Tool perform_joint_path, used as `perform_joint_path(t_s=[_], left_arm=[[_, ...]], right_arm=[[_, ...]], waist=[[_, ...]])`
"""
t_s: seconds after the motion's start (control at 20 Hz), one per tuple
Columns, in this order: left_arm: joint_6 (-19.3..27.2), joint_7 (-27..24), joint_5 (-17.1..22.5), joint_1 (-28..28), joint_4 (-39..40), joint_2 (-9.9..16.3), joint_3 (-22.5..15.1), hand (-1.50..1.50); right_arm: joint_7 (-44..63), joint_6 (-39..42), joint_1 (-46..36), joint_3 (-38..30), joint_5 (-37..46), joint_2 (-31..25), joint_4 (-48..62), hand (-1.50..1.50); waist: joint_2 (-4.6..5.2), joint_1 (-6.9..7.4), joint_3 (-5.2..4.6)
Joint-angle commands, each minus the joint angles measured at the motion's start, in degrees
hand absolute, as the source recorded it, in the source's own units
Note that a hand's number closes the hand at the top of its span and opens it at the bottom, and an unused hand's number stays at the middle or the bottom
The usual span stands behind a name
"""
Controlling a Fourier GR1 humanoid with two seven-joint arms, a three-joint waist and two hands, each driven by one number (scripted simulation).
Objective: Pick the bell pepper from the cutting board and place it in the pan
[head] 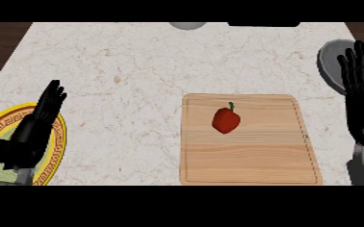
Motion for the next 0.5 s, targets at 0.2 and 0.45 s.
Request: perform_joint_path(t_s=[0.2,0.45], left_arm=[[4.0,5.7,-2.1,-9.8,0.5,-3.2,0.6,0.0],[5.4,8.4,-1.3,-11.0,2.6,-4.6,1.4,0.0]], right_arm=[[2.7,8.1,-1.6,12.4,1.4,5.4,11.8,1.5],[2.0,-14.1,6.4,15.3,22.0,6.9,5.7,-1.5]], waist=[[0.18,-0.11,0.27],[-0.77,-3.25,0.03]])
